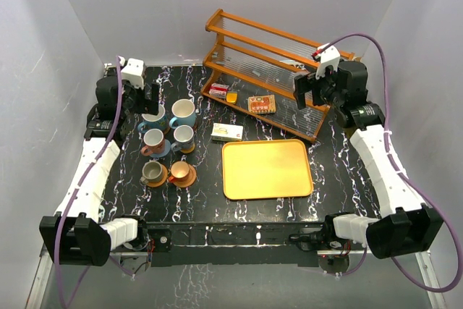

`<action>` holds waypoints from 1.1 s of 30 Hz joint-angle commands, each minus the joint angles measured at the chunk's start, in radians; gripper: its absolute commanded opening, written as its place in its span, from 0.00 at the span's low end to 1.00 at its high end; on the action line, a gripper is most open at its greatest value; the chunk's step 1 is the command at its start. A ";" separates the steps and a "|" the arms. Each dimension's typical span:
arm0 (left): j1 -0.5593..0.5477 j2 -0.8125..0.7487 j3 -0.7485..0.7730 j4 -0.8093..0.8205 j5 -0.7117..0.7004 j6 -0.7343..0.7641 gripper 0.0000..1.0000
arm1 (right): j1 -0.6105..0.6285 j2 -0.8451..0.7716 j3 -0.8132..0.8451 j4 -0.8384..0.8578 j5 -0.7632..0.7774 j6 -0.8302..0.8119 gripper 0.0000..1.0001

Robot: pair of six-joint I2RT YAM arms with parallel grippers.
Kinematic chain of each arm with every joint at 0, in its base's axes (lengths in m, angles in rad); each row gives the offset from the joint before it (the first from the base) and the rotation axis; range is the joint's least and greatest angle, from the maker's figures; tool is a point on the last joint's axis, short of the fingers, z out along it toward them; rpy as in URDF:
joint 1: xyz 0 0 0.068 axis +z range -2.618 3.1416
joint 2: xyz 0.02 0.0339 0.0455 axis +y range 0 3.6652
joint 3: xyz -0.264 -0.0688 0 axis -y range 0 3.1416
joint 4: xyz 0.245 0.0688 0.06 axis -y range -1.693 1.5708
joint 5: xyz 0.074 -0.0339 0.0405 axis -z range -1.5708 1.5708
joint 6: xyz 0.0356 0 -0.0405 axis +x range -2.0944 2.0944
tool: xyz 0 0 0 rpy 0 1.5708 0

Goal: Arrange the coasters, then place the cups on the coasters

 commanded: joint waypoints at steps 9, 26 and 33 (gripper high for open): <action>0.004 -0.122 0.038 -0.035 -0.058 -0.044 0.99 | -0.015 -0.114 -0.002 0.003 0.010 -0.023 0.98; 0.012 -0.221 0.012 -0.072 -0.035 -0.048 0.99 | -0.059 -0.172 -0.003 -0.020 -0.060 -0.027 0.98; 0.012 -0.222 -0.010 -0.064 -0.027 -0.042 0.99 | -0.063 -0.172 -0.012 -0.020 -0.077 -0.030 0.98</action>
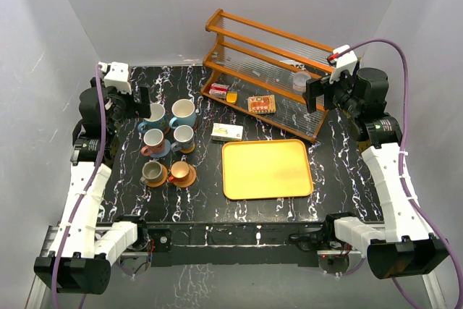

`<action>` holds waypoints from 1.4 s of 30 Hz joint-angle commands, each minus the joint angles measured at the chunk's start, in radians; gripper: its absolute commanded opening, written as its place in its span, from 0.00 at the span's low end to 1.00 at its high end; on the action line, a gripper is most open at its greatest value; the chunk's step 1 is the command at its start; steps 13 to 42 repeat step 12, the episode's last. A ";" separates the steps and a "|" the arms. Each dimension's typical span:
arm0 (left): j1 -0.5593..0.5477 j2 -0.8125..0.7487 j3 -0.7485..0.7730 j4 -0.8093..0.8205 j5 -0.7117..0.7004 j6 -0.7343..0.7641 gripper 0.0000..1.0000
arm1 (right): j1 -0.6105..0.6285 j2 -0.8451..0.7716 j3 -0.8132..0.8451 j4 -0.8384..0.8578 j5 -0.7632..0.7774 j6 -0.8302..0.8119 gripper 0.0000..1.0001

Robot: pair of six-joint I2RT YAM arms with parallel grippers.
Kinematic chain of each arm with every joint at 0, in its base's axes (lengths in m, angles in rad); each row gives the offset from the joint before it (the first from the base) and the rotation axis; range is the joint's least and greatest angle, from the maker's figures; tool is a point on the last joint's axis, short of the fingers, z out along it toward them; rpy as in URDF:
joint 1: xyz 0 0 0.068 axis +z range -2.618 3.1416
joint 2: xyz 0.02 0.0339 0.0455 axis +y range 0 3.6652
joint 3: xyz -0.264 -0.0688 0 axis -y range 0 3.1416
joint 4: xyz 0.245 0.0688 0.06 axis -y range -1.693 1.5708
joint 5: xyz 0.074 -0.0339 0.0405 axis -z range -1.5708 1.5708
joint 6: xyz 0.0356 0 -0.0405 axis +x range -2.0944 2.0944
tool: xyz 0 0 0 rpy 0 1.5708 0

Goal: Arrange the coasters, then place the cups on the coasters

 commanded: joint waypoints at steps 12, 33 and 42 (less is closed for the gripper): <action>0.006 -0.010 -0.022 0.006 0.025 0.009 0.99 | -0.009 -0.008 -0.010 0.029 -0.029 -0.019 0.98; 0.006 -0.010 -0.022 0.006 0.025 0.009 0.99 | -0.009 -0.008 -0.010 0.029 -0.029 -0.019 0.98; 0.006 -0.010 -0.022 0.006 0.025 0.009 0.99 | -0.009 -0.008 -0.010 0.029 -0.029 -0.019 0.98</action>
